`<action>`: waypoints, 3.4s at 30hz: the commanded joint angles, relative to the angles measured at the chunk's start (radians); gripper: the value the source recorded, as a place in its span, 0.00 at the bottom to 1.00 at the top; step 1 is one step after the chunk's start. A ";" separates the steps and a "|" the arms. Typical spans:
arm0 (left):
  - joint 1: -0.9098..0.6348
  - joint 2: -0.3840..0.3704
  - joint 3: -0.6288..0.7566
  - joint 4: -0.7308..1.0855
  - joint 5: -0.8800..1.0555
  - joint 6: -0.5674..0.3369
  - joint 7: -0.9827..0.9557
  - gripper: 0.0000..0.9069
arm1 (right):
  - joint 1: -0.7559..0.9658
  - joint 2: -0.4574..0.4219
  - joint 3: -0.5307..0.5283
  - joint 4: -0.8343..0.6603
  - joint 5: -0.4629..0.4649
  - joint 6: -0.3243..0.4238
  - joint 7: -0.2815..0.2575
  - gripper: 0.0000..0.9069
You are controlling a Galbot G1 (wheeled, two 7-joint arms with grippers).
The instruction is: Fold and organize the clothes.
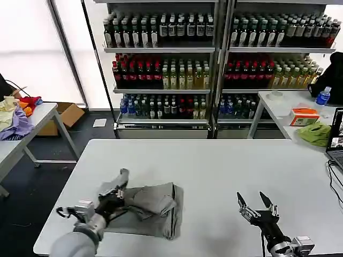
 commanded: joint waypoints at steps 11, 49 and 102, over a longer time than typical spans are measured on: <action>-0.066 -0.124 0.218 -0.013 -0.076 0.034 -0.053 1.00 | 0.003 0.009 -0.022 -0.012 -0.019 -0.005 -0.002 1.00; 0.125 -0.177 -0.255 0.200 0.191 0.017 0.119 1.00 | 0.023 0.001 -0.039 -0.053 -0.030 0.019 -0.007 1.00; 0.216 0.252 -1.000 0.065 -0.422 0.035 0.163 0.02 | 0.085 -0.005 -0.079 -0.080 -0.001 0.025 0.003 1.00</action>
